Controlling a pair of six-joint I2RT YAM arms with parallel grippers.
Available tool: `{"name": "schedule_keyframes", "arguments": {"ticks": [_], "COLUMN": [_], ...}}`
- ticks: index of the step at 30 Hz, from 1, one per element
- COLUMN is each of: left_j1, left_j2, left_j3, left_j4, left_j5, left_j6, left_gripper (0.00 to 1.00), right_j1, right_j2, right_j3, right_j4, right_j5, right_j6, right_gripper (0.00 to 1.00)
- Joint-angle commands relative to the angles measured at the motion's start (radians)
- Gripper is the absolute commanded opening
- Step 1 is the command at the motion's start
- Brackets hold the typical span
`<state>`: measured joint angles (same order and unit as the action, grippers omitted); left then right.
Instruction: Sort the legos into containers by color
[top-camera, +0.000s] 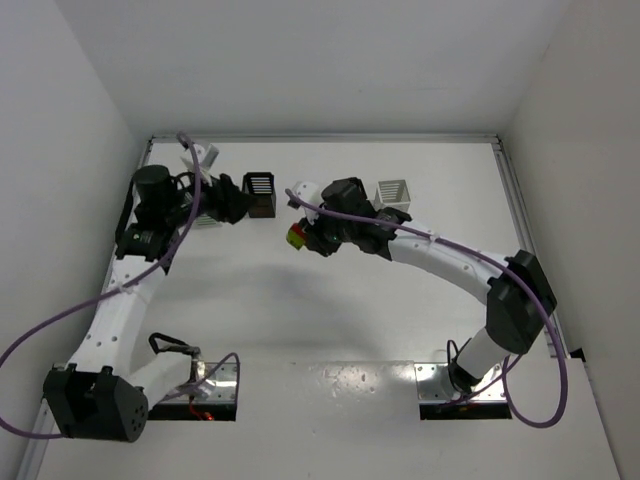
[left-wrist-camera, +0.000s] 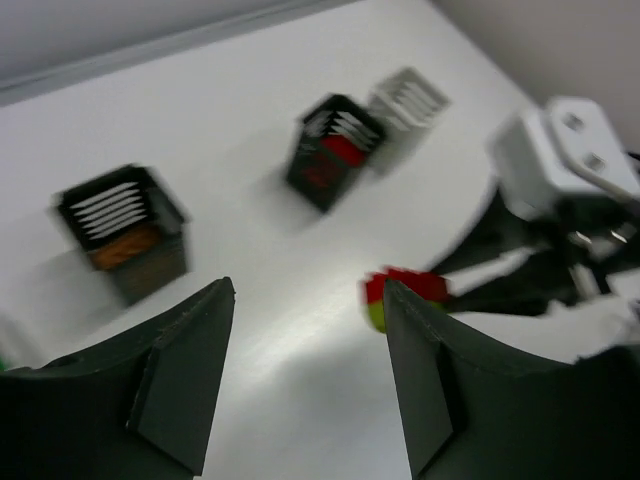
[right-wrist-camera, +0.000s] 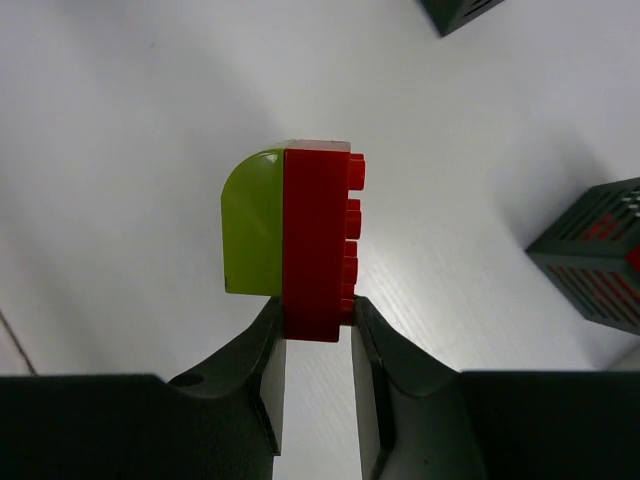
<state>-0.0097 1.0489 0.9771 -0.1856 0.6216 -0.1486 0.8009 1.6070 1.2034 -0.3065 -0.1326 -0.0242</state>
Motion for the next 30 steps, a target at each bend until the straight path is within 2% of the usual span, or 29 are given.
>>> {"name": "schedule_keyframes", "arguments": {"ticks": [1, 7, 17, 28, 30], "left_j1": [-0.097, -0.125, -0.125, -0.125, -0.125], "left_j2": [0.011, 0.091, 0.189, 0.243, 0.253], "left_j3": [-0.057, -0.071, -0.049, -0.049, -0.049], "left_j4": [0.052, 0.074, 0.158, 0.186, 0.198], "left_j5": [0.147, 0.185, 0.305, 0.305, 0.305], "left_j6": [-0.176, -0.258, -0.39, -0.401, -0.401], "left_gripper": [0.67, 0.67, 0.74, 0.74, 0.71], "right_j1": [-0.002, -0.002, 0.007, 0.017, 0.017], "right_j2": [0.001, 0.01, 0.01, 0.019, 0.019], "right_j3": [0.097, 0.136, 0.136, 0.165, 0.165], "right_j4": [0.09, 0.09, 0.099, 0.081, 0.081], "right_j5": [0.123, 0.146, 0.128, 0.068, 0.042], "right_j6": [0.079, 0.079, 0.07, 0.061, 0.061], "right_gripper": [0.0, 0.0, 0.0, 0.0, 0.0]}}
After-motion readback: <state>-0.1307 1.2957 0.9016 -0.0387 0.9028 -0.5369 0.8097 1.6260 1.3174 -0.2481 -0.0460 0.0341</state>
